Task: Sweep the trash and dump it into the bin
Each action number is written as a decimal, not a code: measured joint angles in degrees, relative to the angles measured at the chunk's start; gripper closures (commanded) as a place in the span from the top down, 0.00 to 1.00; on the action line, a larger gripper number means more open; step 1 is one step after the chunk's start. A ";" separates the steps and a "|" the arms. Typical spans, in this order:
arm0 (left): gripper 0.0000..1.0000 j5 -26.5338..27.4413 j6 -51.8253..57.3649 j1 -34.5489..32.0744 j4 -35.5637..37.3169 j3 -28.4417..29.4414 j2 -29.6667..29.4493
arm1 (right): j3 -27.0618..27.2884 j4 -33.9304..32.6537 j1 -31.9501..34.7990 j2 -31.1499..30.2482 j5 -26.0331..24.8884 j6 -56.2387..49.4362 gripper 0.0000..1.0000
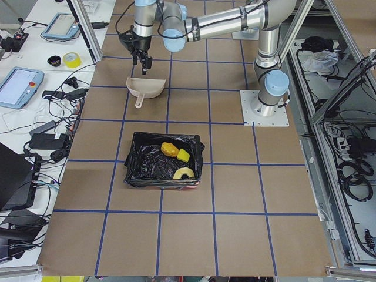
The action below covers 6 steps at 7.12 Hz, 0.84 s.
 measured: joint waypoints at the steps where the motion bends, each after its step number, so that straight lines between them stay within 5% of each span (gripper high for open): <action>1: 1.00 -1.69 2.17 -0.82 -5.51 0.40 3.13 | -0.01 -0.03 0.00 0.05 0.00 0.02 1.00; 6: 1.00 -8.50 11.54 -3.01 -16.49 -1.41 9.91 | -0.06 0.03 0.00 0.13 -0.01 0.07 1.00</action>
